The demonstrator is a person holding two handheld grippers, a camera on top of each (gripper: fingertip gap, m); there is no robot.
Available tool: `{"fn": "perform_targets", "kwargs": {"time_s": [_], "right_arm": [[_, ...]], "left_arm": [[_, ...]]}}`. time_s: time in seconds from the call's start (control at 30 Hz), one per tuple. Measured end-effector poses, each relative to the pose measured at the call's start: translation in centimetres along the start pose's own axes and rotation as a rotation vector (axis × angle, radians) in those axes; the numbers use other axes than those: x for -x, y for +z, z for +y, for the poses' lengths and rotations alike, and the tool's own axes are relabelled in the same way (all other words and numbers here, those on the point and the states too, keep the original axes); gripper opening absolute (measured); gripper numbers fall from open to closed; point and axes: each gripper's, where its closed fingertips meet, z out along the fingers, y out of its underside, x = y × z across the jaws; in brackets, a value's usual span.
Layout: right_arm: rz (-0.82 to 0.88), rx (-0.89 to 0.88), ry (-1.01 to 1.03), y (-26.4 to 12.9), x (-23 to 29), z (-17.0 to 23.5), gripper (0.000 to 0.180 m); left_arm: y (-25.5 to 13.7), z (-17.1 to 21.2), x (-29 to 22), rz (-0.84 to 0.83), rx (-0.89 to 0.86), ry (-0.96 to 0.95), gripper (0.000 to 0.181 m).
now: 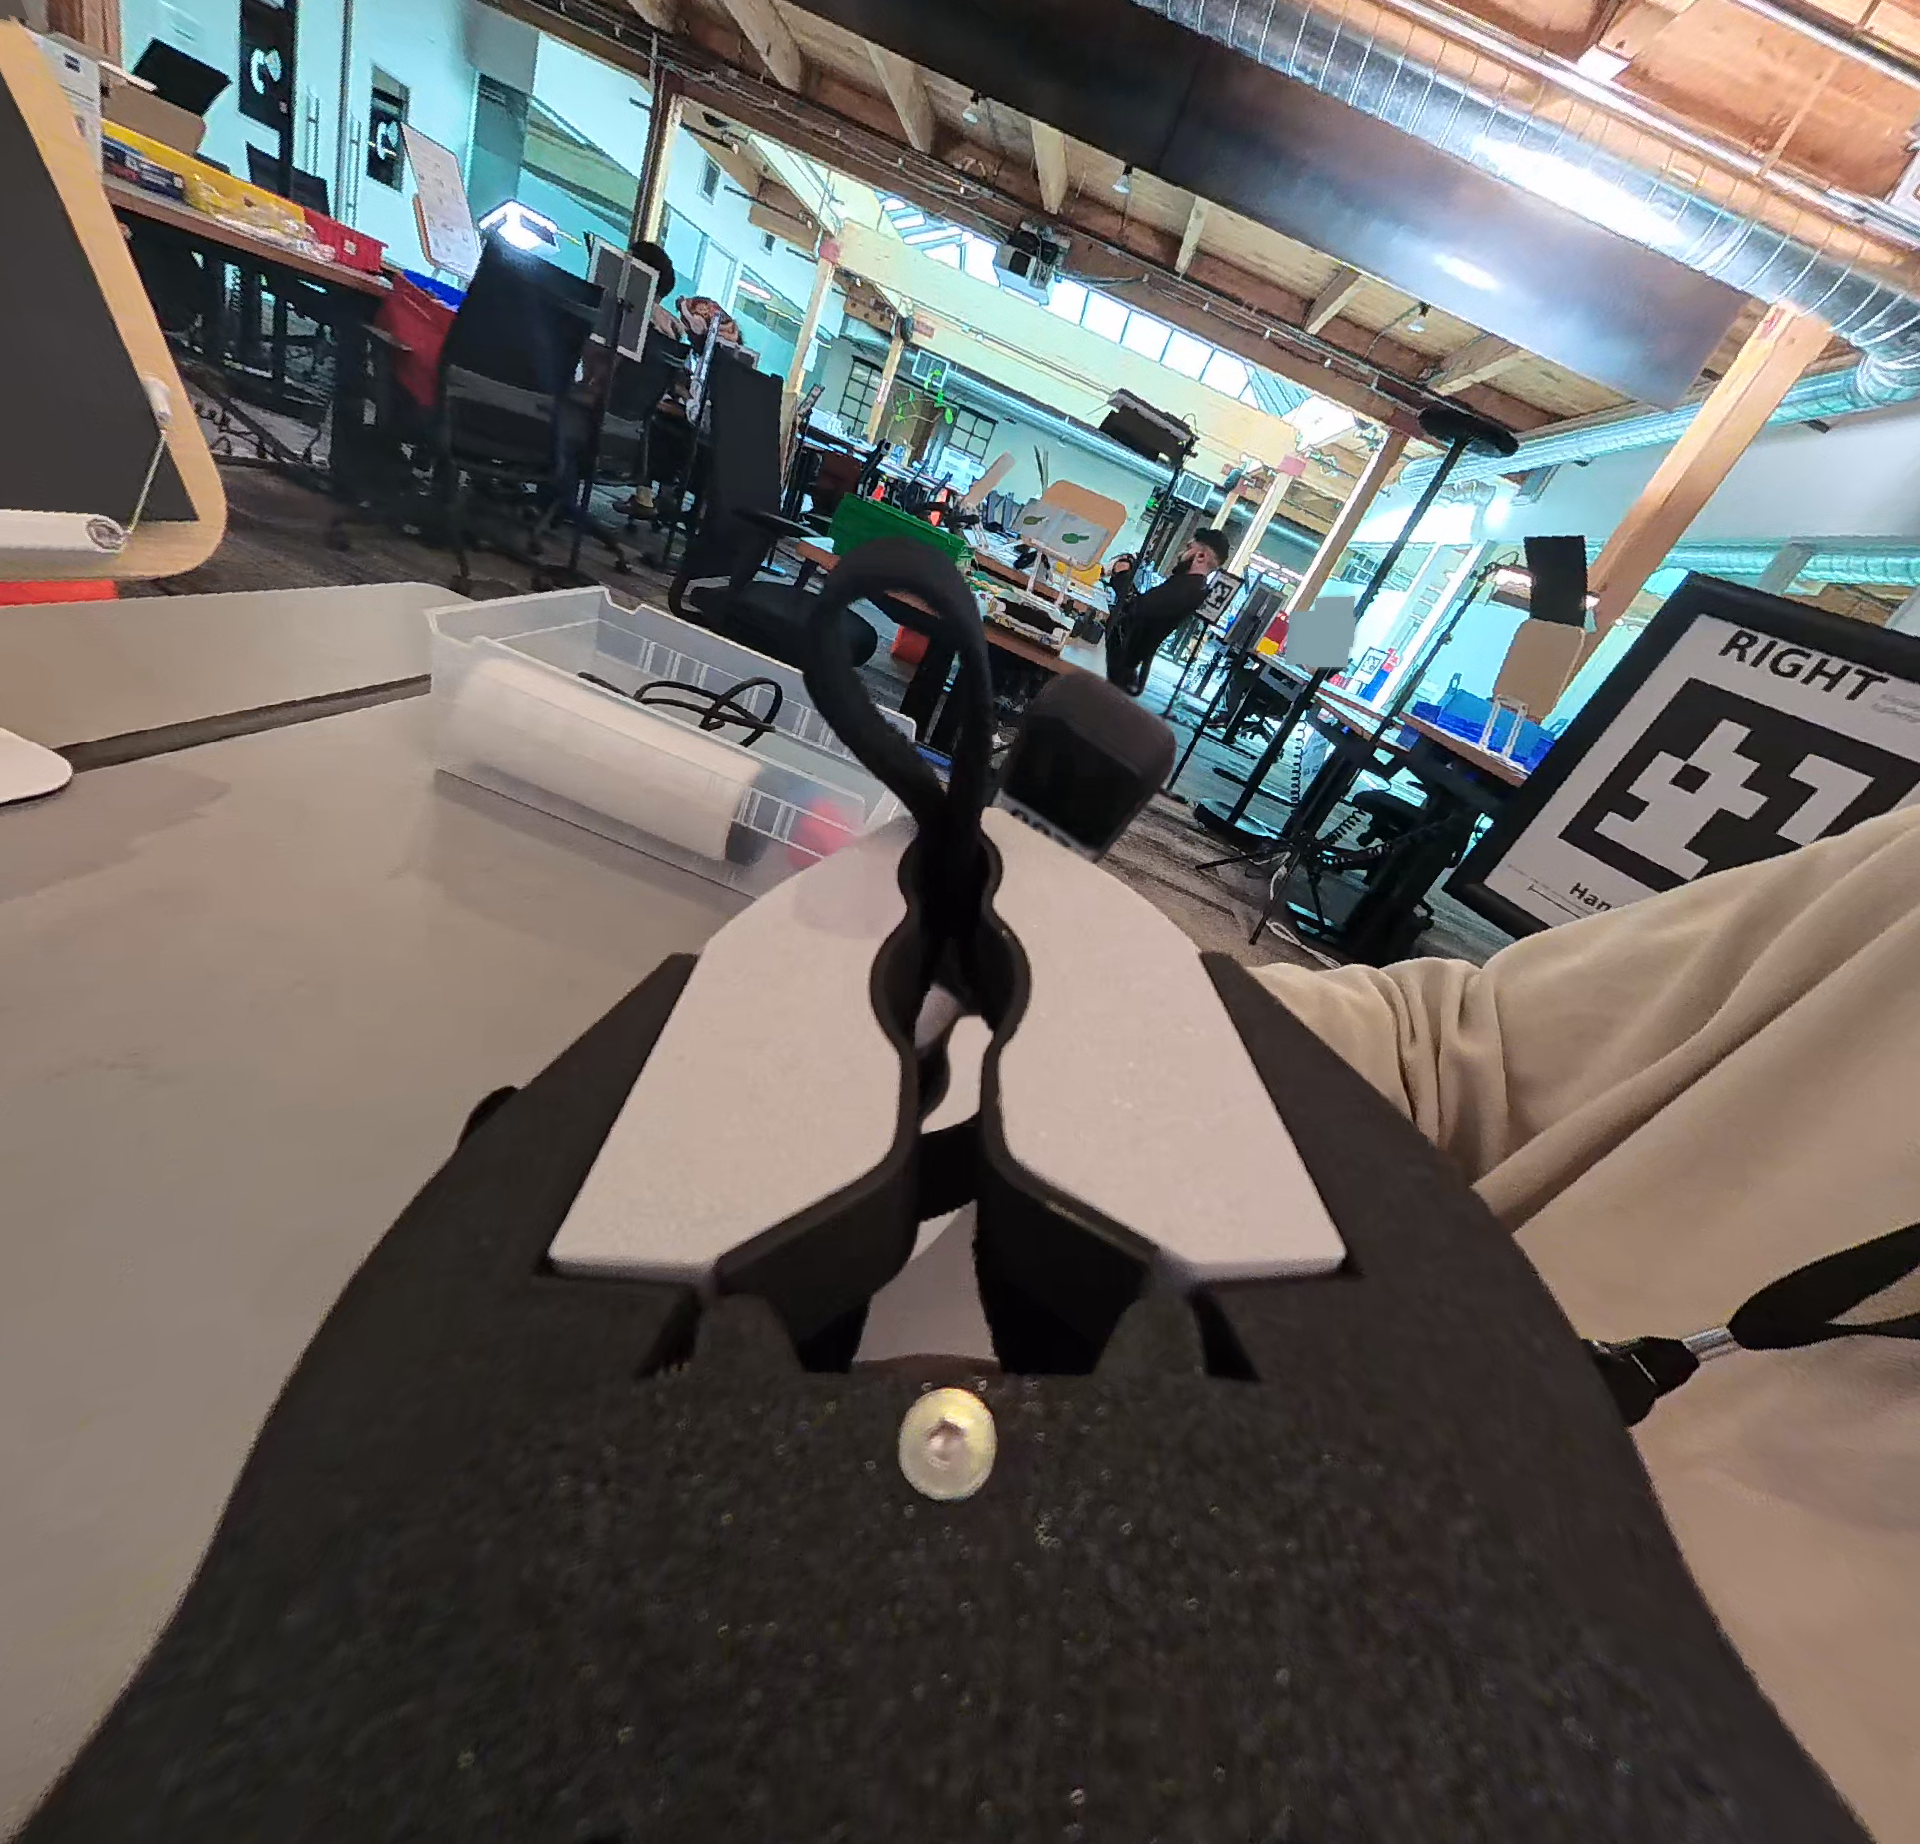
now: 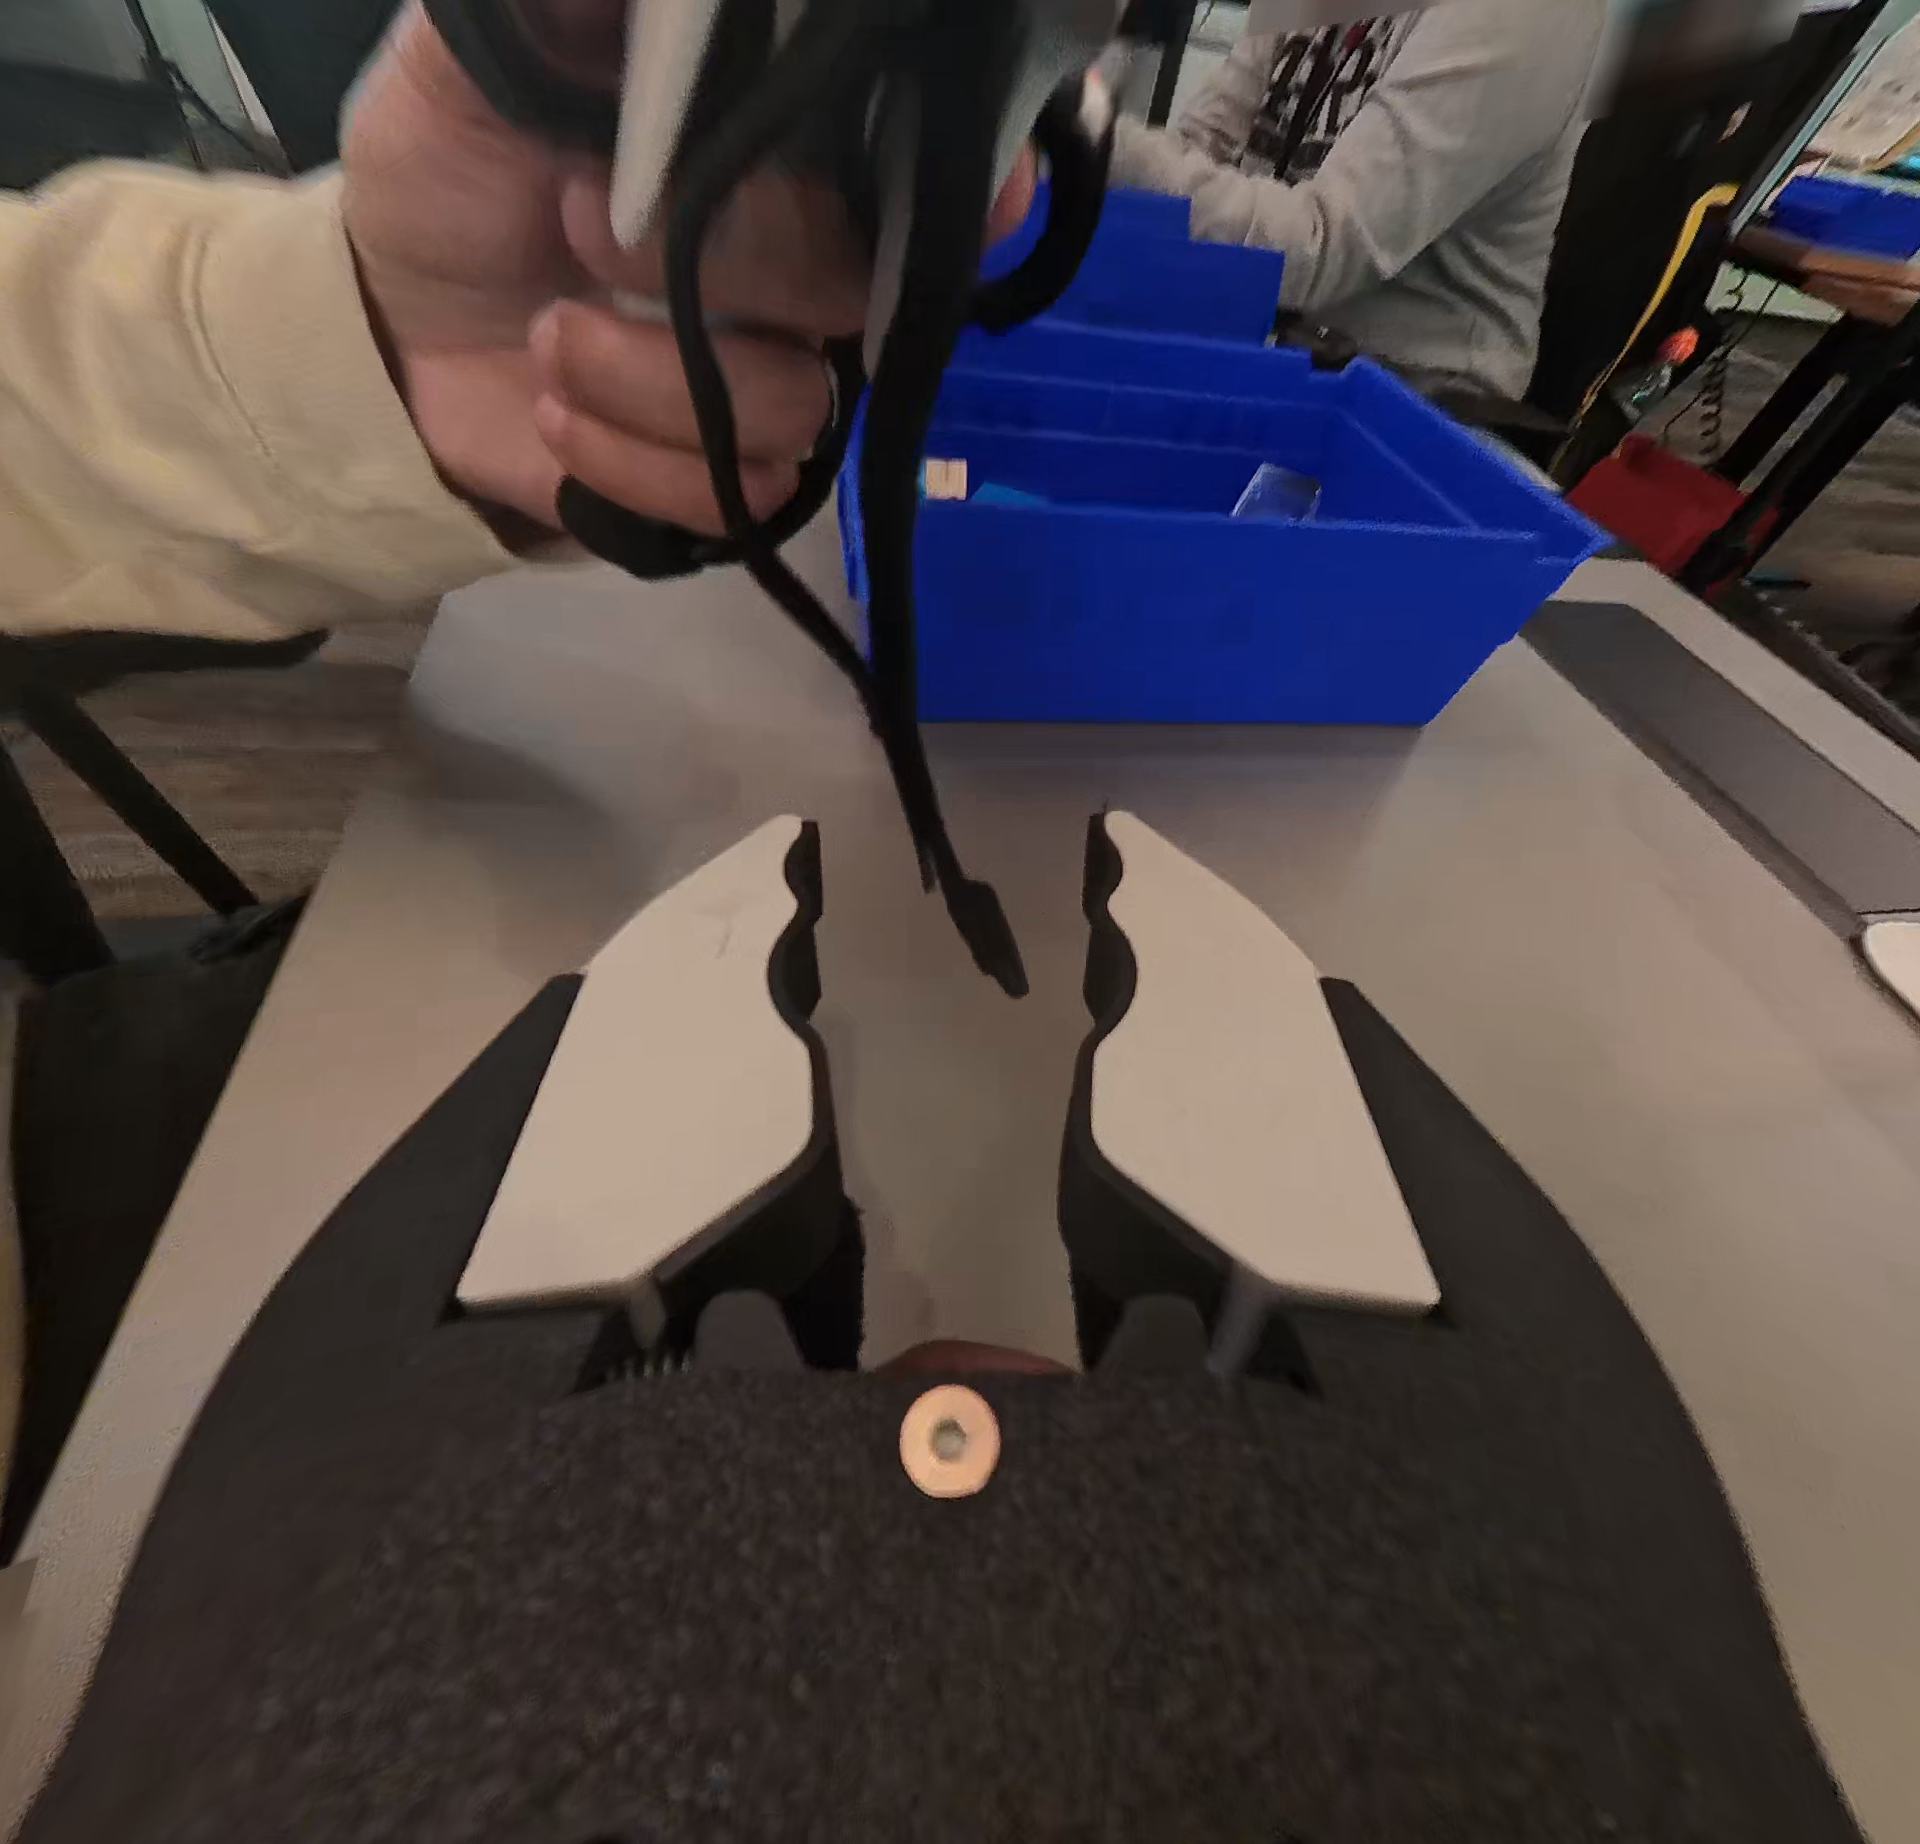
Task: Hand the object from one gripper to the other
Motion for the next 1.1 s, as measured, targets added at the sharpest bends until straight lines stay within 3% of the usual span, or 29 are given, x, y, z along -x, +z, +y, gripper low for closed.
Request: {"fn": "perform_targets", "kwargs": {"time_s": [0.07, 0.1, 0.33, 0.47, 0.63, 0.77, 0.93, 1.1], "right_arm": [[0.013, 0.056, -0.035, 0.6, 0.1, 1.2, 0.038], [0.022, 0.076, -0.070, 0.6, 0.2, 1.7, 0.004], [0.054, 0.095, -0.050, -1.0, -1.2, 2.0, 0.002], [-0.005, 0.216, -0.030, -3.7, -1.6, 2.7, 0.002], [-0.100, 0.501, -0.028, -9.5, -1.2, 3.8, 0.002], [-0.191, 0.689, -0.038, -12.1, 1.4, 4.5, 0.002], [-0.182, 0.968, -0.174, -11.9, 3.1, 6.6, 0.002], [-0.225, 1.000, -0.255, -9.6, 4.9, 6.6, 0.002]], "left_arm": [[0.0, -0.1, 0.0, 0.010, -0.013, -0.015, 0.004], [-0.1, -0.1, 0.0, 0.009, -0.013, -0.020, 0.004], [-1.2, 0.1, 2.4, -0.084, -0.003, -0.025, 0.008], [-2.2, 0.8, 4.7, -0.226, 0.099, 0.045, 0.051], [-5.0, 1.7, 6.5, -0.382, 0.328, 0.187, 0.064], [-4.3, 3.7, 3.9, -0.270, 0.508, 0.253, 0.062], [-0.9, 7.6, -0.7, -0.109, 0.693, 0.381, 0.062], [1.1, 13.4, -2.3, -0.019, 0.894, 0.375, 0.062]]}}
